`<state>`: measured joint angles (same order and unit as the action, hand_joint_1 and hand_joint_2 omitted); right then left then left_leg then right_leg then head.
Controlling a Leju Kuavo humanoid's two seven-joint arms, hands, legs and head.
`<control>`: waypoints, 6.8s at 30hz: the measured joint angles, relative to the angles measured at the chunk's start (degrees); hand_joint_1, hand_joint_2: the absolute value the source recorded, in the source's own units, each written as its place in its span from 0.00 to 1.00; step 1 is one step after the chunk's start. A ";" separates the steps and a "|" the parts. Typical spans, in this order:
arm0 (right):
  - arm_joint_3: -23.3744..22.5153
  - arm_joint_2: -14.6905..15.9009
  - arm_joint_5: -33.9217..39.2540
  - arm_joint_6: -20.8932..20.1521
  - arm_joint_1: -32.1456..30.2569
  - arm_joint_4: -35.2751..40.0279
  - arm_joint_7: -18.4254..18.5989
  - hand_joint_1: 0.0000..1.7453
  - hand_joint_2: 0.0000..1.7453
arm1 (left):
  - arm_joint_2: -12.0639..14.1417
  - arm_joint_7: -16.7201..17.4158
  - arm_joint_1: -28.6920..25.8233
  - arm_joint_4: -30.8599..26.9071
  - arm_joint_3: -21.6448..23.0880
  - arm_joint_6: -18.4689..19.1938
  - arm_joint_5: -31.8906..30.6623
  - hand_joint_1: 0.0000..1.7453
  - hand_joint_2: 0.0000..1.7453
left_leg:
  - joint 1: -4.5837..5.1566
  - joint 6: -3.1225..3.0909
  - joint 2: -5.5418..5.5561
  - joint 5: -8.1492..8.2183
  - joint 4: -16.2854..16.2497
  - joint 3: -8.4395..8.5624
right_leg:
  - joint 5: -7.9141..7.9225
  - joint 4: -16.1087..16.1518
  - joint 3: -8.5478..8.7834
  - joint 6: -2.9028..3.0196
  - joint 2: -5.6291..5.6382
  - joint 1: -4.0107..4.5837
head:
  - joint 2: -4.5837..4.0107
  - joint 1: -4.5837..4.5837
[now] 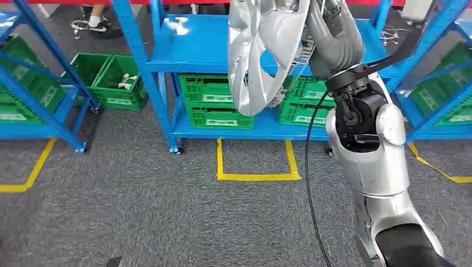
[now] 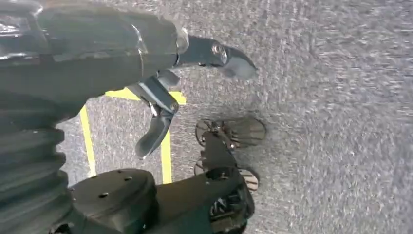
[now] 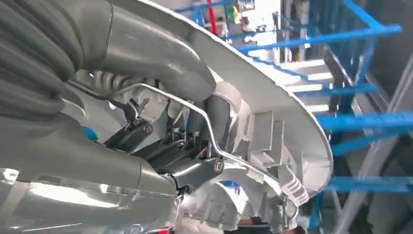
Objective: Take the parts from the cabinet and place them on the table.
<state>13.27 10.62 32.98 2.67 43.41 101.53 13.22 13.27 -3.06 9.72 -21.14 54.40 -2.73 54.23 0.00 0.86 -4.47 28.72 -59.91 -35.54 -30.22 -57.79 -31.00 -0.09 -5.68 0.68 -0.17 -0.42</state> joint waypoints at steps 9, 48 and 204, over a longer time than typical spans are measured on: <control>0.96 -0.28 -0.42 -0.09 -0.35 -0.57 -0.07 1.00 1.00 | -0.02 -1.40 0.25 0.42 0.68 -0.20 0.35 0.00 1.00 | -0.39 -1.83 6.58 -1.11 0.32 -0.58 | -5.51 -14.45 -6.16 -0.70 5.63 -0.63 | 0.00 1.95; 2.36 -1.09 -0.85 -0.57 0.70 -1.20 -0.28 1.00 1.00 | -0.44 -0.74 0.21 1.75 2.62 -0.99 1.81 0.00 1.00 | -0.20 0.17 8.91 -3.04 0.62 -2.80 | 1.22 0.87 -0.23 1.36 6.76 -1.00 | 0.00 2.23; 8.53 -10.12 -1.33 -8.19 11.90 -20.61 -10.09 1.00 1.00 | 7.50 6.10 -0.25 -11.39 9.86 -6.02 14.36 0.00 1.00 | -0.58 1.47 4.26 2.74 -10.03 -8.06 | 3.17 1.46 -1.37 2.45 5.16 -0.25 | 0.00 1.29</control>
<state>21.79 0.50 31.65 -5.52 55.31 80.92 3.13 20.76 3.04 9.46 -32.52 64.26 -8.75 68.59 -0.58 2.33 -0.21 31.46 -69.94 -43.59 -27.05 -56.32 -32.36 2.36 -0.52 0.43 -0.17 0.88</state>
